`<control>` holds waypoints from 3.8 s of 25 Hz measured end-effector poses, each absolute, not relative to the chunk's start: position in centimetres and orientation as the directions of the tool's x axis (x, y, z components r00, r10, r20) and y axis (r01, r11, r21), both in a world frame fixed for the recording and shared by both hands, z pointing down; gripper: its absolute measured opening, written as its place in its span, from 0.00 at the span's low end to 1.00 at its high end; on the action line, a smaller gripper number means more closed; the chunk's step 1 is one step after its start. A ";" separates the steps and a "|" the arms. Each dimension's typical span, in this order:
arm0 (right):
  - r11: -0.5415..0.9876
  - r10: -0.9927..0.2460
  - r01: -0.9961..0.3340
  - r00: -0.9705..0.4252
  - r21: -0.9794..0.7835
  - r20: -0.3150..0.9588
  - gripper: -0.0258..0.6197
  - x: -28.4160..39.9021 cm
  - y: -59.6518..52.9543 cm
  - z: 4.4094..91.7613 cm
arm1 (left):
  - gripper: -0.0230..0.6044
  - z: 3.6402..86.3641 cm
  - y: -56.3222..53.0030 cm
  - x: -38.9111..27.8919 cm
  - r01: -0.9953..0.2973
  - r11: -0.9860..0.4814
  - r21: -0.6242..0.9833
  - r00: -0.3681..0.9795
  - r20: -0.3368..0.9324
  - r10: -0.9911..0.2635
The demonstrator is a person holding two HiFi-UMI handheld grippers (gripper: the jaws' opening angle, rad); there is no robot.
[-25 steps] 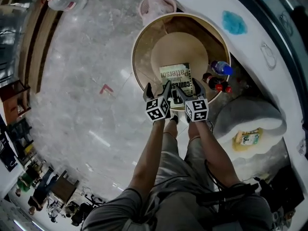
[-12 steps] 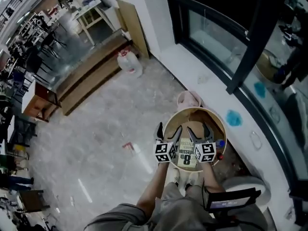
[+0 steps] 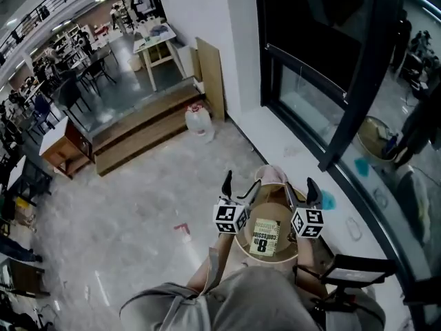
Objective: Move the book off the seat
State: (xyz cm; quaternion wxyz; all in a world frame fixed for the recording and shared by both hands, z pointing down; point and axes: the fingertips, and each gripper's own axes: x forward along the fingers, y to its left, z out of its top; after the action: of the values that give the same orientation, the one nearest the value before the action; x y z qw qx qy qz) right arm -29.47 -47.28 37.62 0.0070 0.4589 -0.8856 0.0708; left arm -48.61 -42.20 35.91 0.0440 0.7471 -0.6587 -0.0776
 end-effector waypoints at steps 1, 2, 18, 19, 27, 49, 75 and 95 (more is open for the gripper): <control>0.564 -0.816 -0.818 -0.573 -0.115 0.070 0.59 -28.8 -46.7 37.1 | 0.78 35.3 -41.7 -48.2 -0.975 -0.137 0.174 0.127 -0.072 -0.989; 0.559 -0.821 -0.822 -0.567 -0.114 0.062 0.59 -28.3 -46.3 36.7 | 0.78 35.0 -41.3 -47.8 -0.973 -0.149 0.178 0.137 -0.080 -0.987; 0.539 -0.836 -0.837 -0.545 -0.096 0.054 0.59 -25.5 -43.9 37.2 | 0.78 35.9 -40.6 -43.6 -0.945 -0.241 0.221 0.225 -0.095 -0.970; 0.539 -0.837 -0.837 -0.545 -0.090 0.053 0.59 -25.4 -43.6 37.1 | 0.78 36.0 -40.5 -43.5 -0.944 -0.243 0.225 0.227 -0.095 -0.969; 0.524 -0.847 -0.848 -0.528 -0.075 0.052 0.59 -24.3 -42.9 36.5 | 0.78 35.8 -40.4 -42.1 -0.937 -0.278 0.210 0.262 -0.102 -0.960; 0.444 -0.893 -0.892 -0.448 -0.080 0.042 0.59 -20.4 -40.0 36.0 | 0.65 36.8 -39.7 -37.8 -0.925 -0.380 0.029 0.380 0.012 -0.925; -0.571 -0.820 -0.820 0.569 -0.027 0.071 0.58 11.1 -8.7 36.6 | 0.66 37.2 -26.5 2.2 -0.117 -0.963 0.244 0.975 -0.156 -0.158; -0.831 -0.557 -0.552 0.822 -0.073 0.121 0.58 15.0 16.4 39.2 | 0.66 43.7 -1.9 13.1 0.350 -0.889 0.295 0.930 0.003 0.367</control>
State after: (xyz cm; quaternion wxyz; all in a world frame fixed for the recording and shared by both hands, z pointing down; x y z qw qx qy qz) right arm 15.02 16.43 39.16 -0.0172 0.9542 -0.2906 0.0686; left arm 13.11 -1.90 43.66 0.1461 0.9715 0.1845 0.0294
